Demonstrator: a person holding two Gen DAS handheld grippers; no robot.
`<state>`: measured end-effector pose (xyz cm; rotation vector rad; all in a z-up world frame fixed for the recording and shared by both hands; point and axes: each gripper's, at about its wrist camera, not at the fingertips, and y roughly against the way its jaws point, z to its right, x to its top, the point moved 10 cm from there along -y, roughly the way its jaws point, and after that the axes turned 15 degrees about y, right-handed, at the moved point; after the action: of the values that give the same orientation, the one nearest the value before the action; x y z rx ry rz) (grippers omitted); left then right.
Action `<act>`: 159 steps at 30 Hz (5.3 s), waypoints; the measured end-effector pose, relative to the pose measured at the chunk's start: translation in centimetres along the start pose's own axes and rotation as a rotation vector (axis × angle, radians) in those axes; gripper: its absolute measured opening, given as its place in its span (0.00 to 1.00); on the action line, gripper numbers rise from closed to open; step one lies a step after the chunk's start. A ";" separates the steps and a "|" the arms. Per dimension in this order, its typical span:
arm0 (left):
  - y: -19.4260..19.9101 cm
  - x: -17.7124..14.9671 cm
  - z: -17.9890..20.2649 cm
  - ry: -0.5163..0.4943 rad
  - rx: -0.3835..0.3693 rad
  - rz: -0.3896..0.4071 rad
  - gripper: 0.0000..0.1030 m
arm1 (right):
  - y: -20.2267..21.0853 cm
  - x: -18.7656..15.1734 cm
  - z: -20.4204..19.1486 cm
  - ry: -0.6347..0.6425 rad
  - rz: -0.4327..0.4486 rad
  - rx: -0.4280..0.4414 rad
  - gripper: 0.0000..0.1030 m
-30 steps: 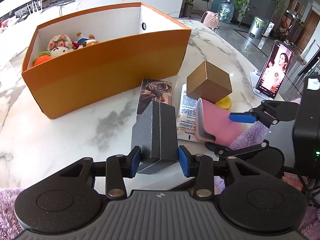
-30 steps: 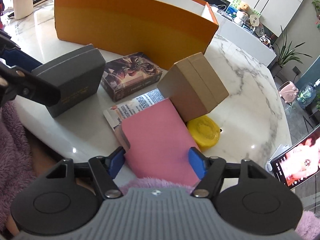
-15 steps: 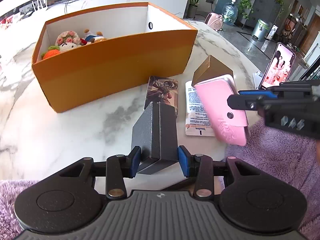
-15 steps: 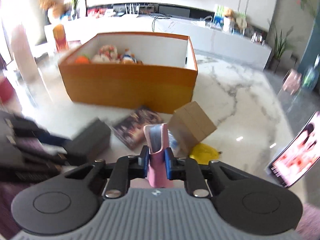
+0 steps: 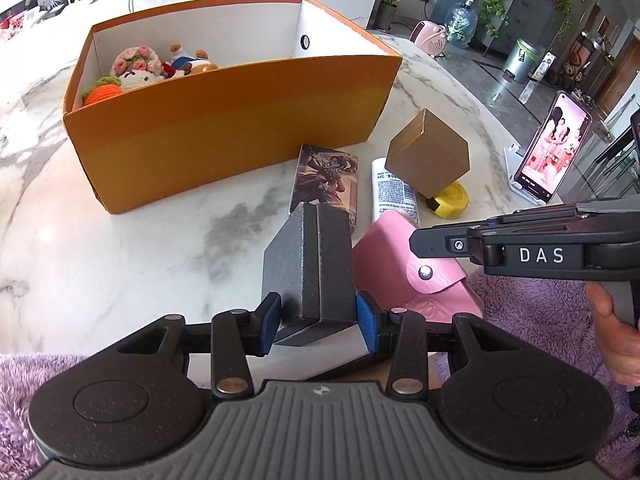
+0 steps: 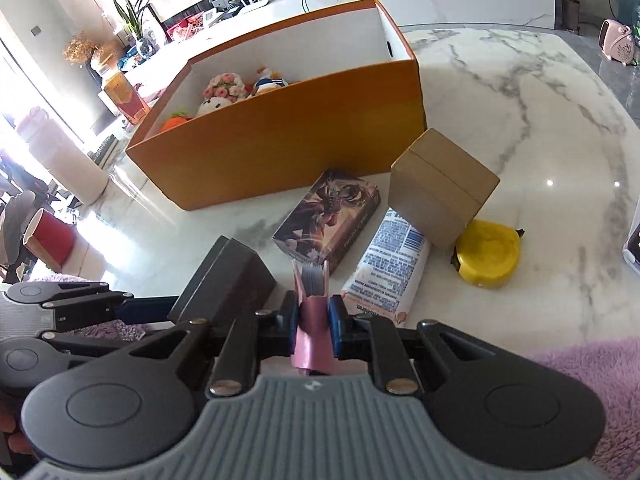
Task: Organize objects
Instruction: 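Lift both held items and carry them over the orange box, then lower gray box with left tool while right tool lowers pink case, release both, then withdraw both tools from the box toward the card and brown carton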
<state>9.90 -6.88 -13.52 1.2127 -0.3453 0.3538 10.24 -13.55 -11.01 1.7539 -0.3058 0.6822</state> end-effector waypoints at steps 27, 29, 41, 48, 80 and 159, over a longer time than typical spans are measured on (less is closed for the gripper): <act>-0.2 0.4 -0.2 0.067 0.021 -0.025 0.43 | -0.1 0.5 -1.4 -0.043 0.001 0.063 0.17; -0.4 0.2 -0.2 0.068 0.019 -0.013 0.43 | -0.9 0.3 -1.7 -0.064 -0.008 0.075 0.18; -0.2 0.2 -0.9 0.128 -0.009 0.003 0.43 | -3.4 -0.1 -2.4 -0.167 -0.034 0.151 0.26; 1.0 0.8 -0.7 0.146 -0.027 0.037 0.43 | -1.9 0.0 -1.7 -0.169 -0.014 0.123 0.20; -0.9 21.5 1.8 0.202 -0.019 0.264 0.42 | -0.8 21.9 5.3 0.129 0.325 -0.243 0.19; -11.5 19.7 2.6 0.434 -0.162 -0.022 0.47 | -6.0 17.5 13.8 -0.258 0.127 -0.019 0.13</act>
<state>32.47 -11.36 -13.73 0.9500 0.0152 0.5462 31.35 -22.33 -7.67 1.8176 -0.6030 0.5405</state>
